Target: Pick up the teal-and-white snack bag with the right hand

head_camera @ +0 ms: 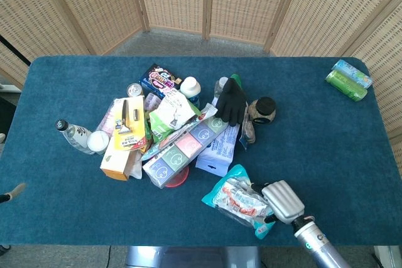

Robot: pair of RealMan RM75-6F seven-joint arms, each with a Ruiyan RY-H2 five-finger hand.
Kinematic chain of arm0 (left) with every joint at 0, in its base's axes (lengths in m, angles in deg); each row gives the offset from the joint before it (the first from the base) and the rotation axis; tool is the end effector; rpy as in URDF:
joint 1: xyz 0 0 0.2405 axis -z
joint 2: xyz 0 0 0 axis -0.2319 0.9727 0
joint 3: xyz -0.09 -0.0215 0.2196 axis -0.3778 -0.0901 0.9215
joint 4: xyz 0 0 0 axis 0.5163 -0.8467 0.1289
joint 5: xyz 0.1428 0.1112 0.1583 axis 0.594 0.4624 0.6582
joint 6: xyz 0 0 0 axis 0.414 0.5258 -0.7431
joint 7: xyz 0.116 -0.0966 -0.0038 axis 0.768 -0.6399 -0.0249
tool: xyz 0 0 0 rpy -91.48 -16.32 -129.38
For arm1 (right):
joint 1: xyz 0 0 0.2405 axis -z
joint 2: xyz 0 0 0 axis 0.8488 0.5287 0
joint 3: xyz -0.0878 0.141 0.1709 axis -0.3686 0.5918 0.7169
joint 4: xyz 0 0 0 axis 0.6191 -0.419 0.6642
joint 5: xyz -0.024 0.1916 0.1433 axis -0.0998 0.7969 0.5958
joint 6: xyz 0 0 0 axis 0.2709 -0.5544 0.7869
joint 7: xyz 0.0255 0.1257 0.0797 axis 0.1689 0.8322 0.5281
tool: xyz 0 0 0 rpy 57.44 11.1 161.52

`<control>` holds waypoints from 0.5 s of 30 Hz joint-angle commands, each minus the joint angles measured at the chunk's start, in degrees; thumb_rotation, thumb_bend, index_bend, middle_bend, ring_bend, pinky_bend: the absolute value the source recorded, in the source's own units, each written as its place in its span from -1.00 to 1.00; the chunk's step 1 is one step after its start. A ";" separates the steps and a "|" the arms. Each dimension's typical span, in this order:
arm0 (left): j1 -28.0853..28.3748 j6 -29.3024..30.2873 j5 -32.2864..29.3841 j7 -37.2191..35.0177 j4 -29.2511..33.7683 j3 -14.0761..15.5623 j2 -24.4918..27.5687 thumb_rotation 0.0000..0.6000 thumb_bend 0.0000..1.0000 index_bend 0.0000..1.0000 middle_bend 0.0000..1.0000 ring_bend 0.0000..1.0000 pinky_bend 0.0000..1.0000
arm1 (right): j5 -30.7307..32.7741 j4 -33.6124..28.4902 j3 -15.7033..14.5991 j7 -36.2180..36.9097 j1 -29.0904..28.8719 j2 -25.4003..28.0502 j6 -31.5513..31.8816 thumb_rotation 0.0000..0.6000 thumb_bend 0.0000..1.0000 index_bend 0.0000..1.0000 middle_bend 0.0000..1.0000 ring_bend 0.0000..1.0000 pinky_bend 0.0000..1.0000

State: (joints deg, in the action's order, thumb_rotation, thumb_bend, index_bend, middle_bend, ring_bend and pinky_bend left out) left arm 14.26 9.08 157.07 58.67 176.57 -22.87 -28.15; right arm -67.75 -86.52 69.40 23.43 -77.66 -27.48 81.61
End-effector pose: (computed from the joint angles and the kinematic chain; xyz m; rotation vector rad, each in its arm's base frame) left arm -0.2772 0.1686 0.1816 -1.2960 -0.8654 -0.9380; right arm -0.1785 -0.1936 0.0063 1.9298 -1.0792 0.9996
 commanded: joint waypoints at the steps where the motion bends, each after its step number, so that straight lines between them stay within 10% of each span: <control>1: -0.07 0.11 0.12 -0.27 0.02 0.03 0.14 1.00 -1.00 -0.92 -1.00 -1.00 -1.00 | -0.24 -2.93 1.26 -0.95 0.32 2.77 2.05 1.00 -0.43 0.02 0.62 0.25 0.57; 15: -0.11 0.17 0.58 -0.68 0.16 0.18 0.30 1.00 -1.00 -0.92 -1.00 -1.00 -1.00 | 3.13 -11.64 7.38 -2.39 0.02 13.11 6.62 1.00 -0.43 0.03 0.63 0.26 0.57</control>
State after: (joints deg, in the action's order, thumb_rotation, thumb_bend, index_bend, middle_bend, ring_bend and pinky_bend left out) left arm 14.16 9.25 157.67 58.02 176.74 -22.69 -27.85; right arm -65.08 -97.48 76.17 21.24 -77.57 -15.08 87.79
